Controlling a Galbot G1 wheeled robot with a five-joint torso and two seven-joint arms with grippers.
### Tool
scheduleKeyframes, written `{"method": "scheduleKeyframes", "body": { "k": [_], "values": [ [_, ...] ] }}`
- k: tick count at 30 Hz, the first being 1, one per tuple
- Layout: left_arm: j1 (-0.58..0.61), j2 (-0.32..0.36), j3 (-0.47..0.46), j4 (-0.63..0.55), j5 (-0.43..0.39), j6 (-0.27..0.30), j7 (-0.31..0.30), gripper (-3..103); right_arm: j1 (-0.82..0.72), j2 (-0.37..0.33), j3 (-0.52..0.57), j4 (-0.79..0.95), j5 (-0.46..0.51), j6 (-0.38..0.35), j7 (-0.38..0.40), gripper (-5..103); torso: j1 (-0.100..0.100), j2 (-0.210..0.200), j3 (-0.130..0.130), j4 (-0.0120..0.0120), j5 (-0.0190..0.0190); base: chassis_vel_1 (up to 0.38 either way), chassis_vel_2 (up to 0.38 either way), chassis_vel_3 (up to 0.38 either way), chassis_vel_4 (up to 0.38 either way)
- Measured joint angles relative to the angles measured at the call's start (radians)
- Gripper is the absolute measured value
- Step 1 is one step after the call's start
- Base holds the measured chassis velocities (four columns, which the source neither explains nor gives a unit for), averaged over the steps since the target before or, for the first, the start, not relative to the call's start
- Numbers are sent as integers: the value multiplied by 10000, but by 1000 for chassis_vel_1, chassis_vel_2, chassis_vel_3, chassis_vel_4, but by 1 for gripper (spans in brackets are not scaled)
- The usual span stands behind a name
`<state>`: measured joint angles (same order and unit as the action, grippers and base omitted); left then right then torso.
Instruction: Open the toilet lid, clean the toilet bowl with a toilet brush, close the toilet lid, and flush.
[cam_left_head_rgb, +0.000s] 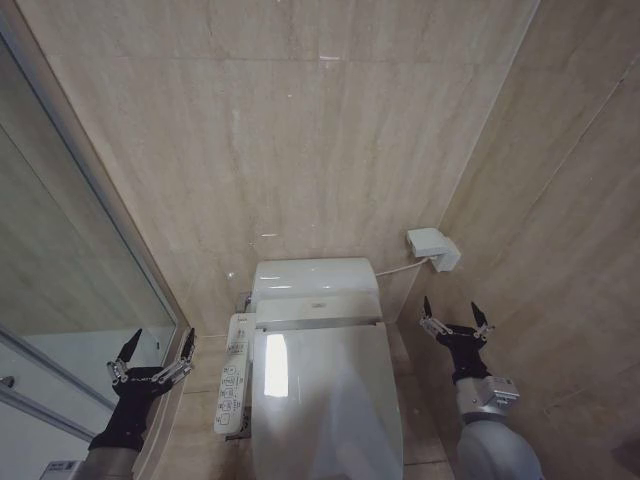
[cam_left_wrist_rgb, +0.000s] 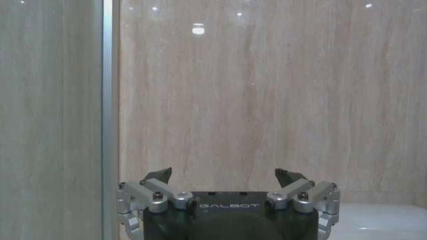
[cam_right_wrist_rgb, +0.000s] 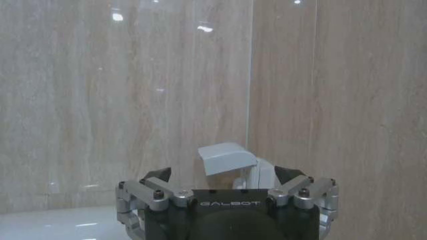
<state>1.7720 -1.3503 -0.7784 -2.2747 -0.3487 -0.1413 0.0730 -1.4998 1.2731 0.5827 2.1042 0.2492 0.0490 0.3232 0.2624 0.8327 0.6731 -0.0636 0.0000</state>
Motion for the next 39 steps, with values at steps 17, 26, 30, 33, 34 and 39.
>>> {"method": "scheduleKeyframes", "body": {
  "k": [17,26,30,33,34,39],
  "values": [
    [-133,82,-72,102,66,-21,21,100,0,0,0,0,0,0,0,100,0,0,0,0,0,0,0,0,0],
    [-119,80,-96,146,386,19,-49,100,0,0,0,0,0,0,0,100,0,0,0,0,-1,0,0,0,0],
    [-117,80,-96,146,393,25,-53,100,0,0,0,0,0,0,0,100,0,0,0,0,-1,0,0,0,0],
    [-115,80,-97,146,394,28,-57,100,0,0,0,0,0,0,0,100,0,0,0,0,0,0,0,0,0],
    [-115,80,-97,146,394,28,-57,100,0,0,0,0,0,0,0,100,0,0,0,0,0,0,0,0,0],
    [-112,80,-97,146,394,32,-58,100,0,0,0,0,0,0,0,100,0,0,0,0,-1,0,0,0,0]
  ]
}}
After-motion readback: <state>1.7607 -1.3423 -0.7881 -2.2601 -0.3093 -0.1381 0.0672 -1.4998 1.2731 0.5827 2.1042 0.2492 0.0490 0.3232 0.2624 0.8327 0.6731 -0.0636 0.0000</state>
